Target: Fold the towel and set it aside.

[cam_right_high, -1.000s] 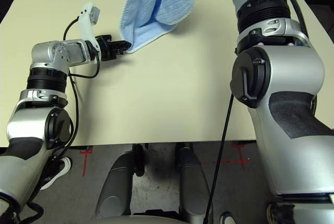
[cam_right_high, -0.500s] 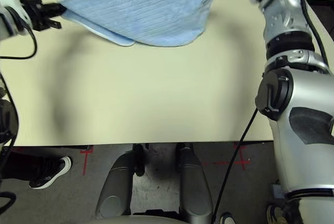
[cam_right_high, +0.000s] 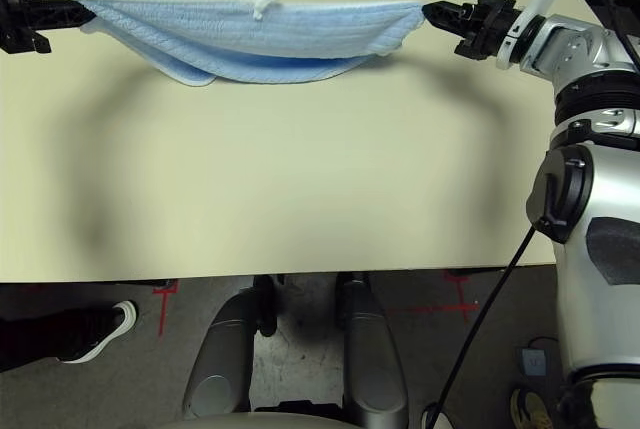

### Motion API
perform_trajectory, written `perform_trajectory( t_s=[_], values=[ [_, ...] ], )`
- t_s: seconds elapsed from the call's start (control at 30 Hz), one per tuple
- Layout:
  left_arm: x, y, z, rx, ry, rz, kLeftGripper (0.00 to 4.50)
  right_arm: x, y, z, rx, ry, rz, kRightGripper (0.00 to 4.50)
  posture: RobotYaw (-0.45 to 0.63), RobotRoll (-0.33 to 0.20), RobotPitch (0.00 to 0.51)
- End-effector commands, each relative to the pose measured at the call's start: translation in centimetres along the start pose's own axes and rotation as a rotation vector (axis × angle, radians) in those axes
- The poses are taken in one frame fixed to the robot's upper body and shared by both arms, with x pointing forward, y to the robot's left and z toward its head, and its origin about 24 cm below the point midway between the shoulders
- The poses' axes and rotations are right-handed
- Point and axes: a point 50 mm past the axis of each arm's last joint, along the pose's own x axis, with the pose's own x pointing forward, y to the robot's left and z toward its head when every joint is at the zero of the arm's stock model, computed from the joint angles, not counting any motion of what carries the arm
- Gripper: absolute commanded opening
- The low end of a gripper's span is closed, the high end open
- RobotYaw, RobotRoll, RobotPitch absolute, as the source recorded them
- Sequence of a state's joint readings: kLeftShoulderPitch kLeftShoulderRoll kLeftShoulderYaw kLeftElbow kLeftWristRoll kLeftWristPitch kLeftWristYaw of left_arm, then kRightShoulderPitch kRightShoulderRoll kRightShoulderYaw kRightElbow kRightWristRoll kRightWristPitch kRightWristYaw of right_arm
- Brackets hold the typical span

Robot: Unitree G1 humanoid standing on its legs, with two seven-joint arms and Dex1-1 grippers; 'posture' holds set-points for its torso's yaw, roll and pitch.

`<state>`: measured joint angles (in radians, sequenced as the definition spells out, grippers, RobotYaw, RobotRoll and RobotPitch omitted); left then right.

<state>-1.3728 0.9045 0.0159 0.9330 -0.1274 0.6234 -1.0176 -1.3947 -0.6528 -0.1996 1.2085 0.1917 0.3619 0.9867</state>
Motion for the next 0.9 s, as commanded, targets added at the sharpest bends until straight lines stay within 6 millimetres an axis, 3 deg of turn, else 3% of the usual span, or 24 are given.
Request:
perform_trajectory(
  t_s=[0.03,0.13,0.2,0.27,0.4,0.47,0.6,0.7,0.9],
  values=[
    [0.1,2.1,2.2,0.160,-0.252,0.439,0.02,0.6,0.0,3.7,-0.238,-0.320,-0.255,0.00,-0.01,0.000,0.337],
    [-0.1,1.5,5.1,0.271,-0.511,0.553,0.02,-0.1,0.4,6.5,-0.270,-0.605,-0.395,0.00,-0.02,0.000,0.333],
    [-0.7,0.5,7.7,0.205,-0.742,0.534,0.02,-1.1,0.9,8.5,-0.323,-0.758,-0.447,0.00,-0.02,0.000,0.333],
    [-0.3,0.0,7.9,0.181,-0.777,0.477,0.02,-1.2,1.0,8.5,-0.341,-0.766,-0.437,0.00,-0.03,0.000,0.330],
    [1.7,0.2,4.1,0.232,-0.538,0.338,0.02,-0.4,0.4,5.7,-0.384,-0.595,-0.376,0.00,-0.03,0.000,0.331],
    [2.4,0.2,1.0,0.234,-0.302,0.186,0.02,0.1,0.1,3.8,-0.408,-0.457,-0.304,0.00,-0.02,0.000,0.331],
    [1.3,0.3,-3.6,0.208,0.055,-0.041,0.02,0.3,0.0,-0.3,-0.438,-0.175,-0.080,0.00,-0.02,0.000,0.330],
    [0.4,0.2,-4.5,0.174,0.164,-0.071,0.02,-0.3,-0.2,-2.4,-0.451,-0.010,0.027,0.00,-0.01,0.000,0.331],
    [0.2,-0.2,-4.3,0.188,0.251,-0.091,0.02,-1.1,-0.3,-3.6,-0.456,0.197,0.151,0.00,0.00,0.000,0.329]
  ],
)
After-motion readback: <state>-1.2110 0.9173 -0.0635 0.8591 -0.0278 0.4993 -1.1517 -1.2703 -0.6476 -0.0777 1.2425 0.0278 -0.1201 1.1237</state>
